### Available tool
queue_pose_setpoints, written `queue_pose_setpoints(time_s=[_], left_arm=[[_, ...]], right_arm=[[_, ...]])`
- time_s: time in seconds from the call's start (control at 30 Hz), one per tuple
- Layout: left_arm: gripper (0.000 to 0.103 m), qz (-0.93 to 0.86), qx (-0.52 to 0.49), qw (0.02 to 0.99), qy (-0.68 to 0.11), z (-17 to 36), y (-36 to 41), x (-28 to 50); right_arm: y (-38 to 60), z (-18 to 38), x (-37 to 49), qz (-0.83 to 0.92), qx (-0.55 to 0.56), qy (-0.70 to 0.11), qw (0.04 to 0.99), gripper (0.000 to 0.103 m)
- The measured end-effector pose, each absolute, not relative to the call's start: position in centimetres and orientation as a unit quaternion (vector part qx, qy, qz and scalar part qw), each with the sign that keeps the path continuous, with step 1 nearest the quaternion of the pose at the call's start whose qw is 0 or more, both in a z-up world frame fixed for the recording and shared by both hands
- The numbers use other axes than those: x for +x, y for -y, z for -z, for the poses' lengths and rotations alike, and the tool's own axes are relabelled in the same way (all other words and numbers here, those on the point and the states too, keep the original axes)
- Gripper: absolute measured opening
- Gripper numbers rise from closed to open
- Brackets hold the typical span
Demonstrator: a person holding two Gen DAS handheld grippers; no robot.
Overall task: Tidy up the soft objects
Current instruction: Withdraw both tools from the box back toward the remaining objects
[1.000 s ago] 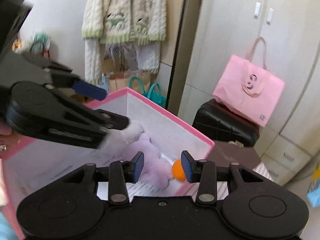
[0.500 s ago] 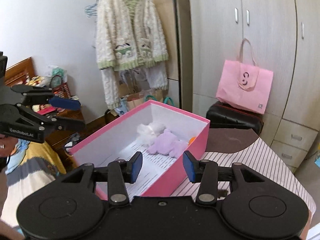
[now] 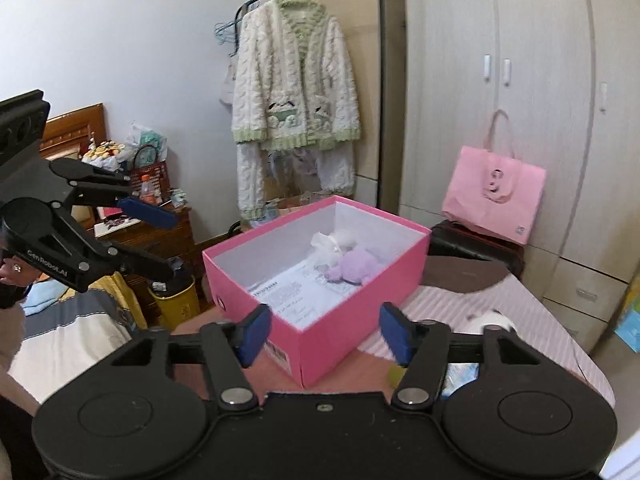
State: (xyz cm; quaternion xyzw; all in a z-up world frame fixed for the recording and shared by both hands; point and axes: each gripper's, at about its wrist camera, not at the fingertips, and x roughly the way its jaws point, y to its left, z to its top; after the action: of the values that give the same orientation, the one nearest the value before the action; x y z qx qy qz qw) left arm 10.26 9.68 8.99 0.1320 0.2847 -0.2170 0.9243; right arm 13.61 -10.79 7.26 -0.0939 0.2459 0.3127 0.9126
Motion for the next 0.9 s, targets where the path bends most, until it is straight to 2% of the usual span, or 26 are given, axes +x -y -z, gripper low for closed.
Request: queue_pose_setpoints(time_s=[0.47, 0.9], left_arm=[[0.064, 0.283, 0.105, 0.901, -0.311, -4.0, -3.9, 10.9], [0.062, 0.275, 0.090, 0.908, -0.304, 0.1, 2.8, 14.7]], right_arm=[[18.8, -1.9, 9.9, -0.220, -0.082, -0.257, 0.937, 0.080], [22.2, 4.4, 14.4, -0.202, -0.099, -0.236, 0.945, 0.084]])
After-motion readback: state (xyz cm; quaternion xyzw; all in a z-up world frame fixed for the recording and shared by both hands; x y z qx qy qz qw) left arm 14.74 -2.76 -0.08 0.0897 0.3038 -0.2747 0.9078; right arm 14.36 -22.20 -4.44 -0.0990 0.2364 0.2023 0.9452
